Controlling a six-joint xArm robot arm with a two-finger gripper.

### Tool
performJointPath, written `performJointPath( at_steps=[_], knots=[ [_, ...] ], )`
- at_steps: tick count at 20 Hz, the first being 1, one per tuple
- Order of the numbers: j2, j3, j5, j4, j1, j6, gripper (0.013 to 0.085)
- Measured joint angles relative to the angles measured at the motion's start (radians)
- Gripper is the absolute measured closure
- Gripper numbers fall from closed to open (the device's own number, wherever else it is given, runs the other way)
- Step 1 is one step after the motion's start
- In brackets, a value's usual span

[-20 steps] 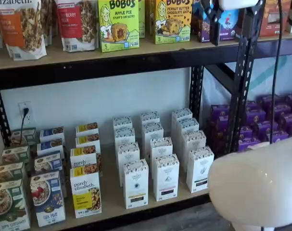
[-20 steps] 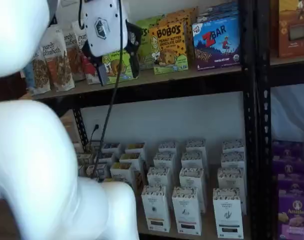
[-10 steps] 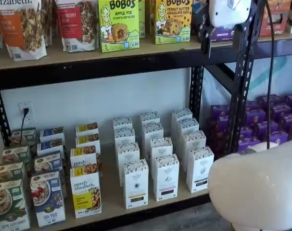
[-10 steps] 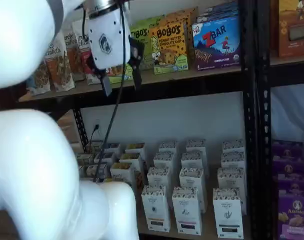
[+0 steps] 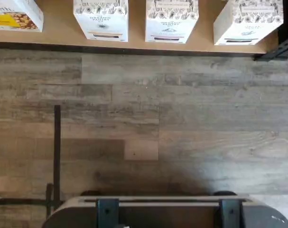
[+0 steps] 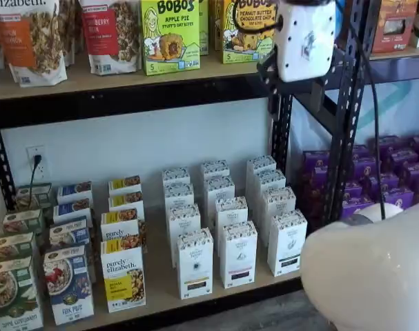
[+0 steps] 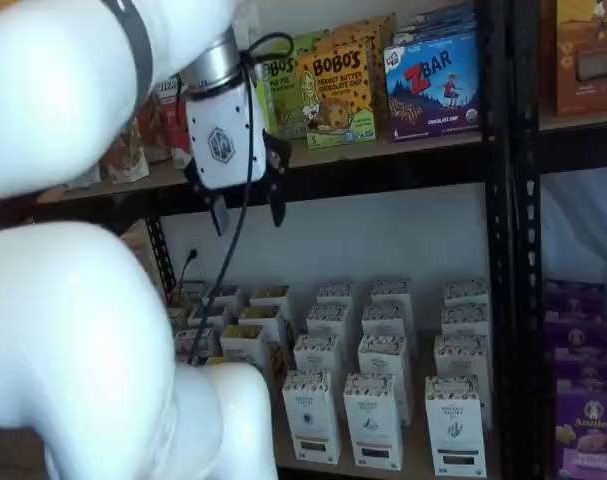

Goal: Pick up the white box with a yellow strip in the middle, on the bottom shelf, the fourth box from the left

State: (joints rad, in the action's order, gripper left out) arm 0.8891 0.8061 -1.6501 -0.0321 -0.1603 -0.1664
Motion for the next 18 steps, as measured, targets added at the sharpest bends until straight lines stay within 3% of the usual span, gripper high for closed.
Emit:
performJointPath(
  at_steps=[7,13,18],
  knots=[
    [-0.001,-0.101,0.122,0.029,-0.020,-0.024,0.0130],
    [-0.030,-0.175,0.218,-0.017,-0.071,-0.083,0.0130],
    [-0.070,-0.220,0.303,0.001,-0.066,-0.079,0.0130]
  ],
)
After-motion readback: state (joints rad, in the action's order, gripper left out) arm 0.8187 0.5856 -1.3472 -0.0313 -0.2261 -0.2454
